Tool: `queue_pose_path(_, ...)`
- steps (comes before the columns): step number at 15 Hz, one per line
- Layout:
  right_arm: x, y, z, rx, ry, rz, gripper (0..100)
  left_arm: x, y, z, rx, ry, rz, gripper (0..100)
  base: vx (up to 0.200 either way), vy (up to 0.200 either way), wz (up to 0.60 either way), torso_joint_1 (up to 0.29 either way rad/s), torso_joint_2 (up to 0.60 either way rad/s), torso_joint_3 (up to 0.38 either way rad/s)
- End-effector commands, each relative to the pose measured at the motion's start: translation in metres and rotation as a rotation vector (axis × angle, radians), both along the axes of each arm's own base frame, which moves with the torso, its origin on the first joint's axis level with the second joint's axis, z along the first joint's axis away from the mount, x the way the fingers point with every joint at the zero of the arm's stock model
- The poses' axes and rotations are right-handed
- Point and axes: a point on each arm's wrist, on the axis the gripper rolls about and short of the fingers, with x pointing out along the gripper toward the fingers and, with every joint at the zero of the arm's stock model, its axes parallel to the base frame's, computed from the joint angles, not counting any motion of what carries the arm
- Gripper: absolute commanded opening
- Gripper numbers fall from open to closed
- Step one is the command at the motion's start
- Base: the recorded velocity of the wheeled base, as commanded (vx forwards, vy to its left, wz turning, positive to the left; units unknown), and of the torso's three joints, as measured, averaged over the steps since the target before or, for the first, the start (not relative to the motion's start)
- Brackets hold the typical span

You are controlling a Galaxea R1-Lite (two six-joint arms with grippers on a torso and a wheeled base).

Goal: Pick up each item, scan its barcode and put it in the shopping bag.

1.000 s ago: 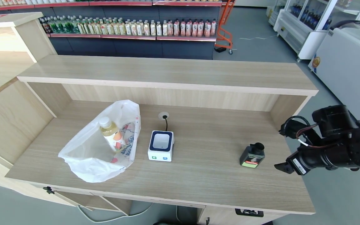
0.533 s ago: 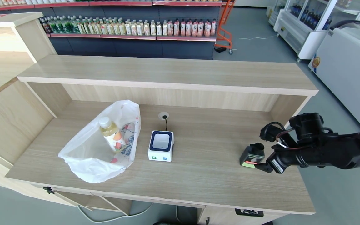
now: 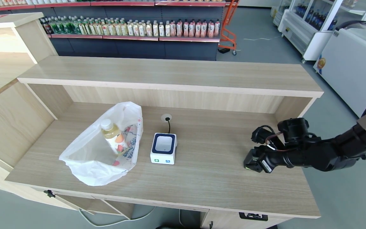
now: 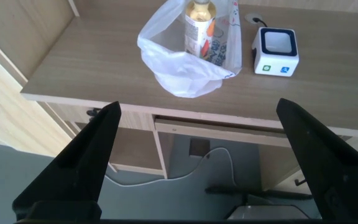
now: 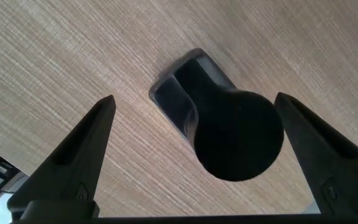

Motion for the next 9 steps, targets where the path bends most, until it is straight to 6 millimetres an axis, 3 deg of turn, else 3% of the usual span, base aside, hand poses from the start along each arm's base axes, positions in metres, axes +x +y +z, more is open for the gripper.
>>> queue_pose_path(1, 0.007, 0.007, -0.010, 0.000, 0.011, 0.018, 100, 0.000, 0.000, 0.000, 0.000, 0.000, 0.001, 100, 0.000, 0.000, 0.00, 0.000, 0.00, 0.000)
queue_pose_path(2, 0.009, 0.009, -0.013, 0.002, 0.008, 0.022, 100, 0.000, 0.000, 0.000, 0.000, 0.000, 0.001, 100, 0.000, 0.000, 0.00, 0.000, 0.00, 0.000)
queue_pose_path(3, 0.011, 0.011, -0.016, 0.002, 0.004, 0.025, 0, 0.000, 0.000, 0.000, 0.000, 0.000, 0.001, 100, 0.000, 0.000, 0.00, 0.000, 0.00, 0.000)
queue_pose_path(7, 0.012, 0.013, -0.018, 0.014, -0.002, 0.023, 0, 0.000, 0.000, 0.000, 0.000, 0.000, 0.001, 100, 0.000, 0.000, 0.00, 0.000, 0.00, 0.000)
queue_pose_path(9, 0.011, 0.013, -0.006, 0.062, -0.024, -0.001, 0, 0.000, 0.000, 0.000, 0.000, 0.000, 0.001, 100, 0.000, 0.000, 0.00, 0.000, 0.00, 0.000)
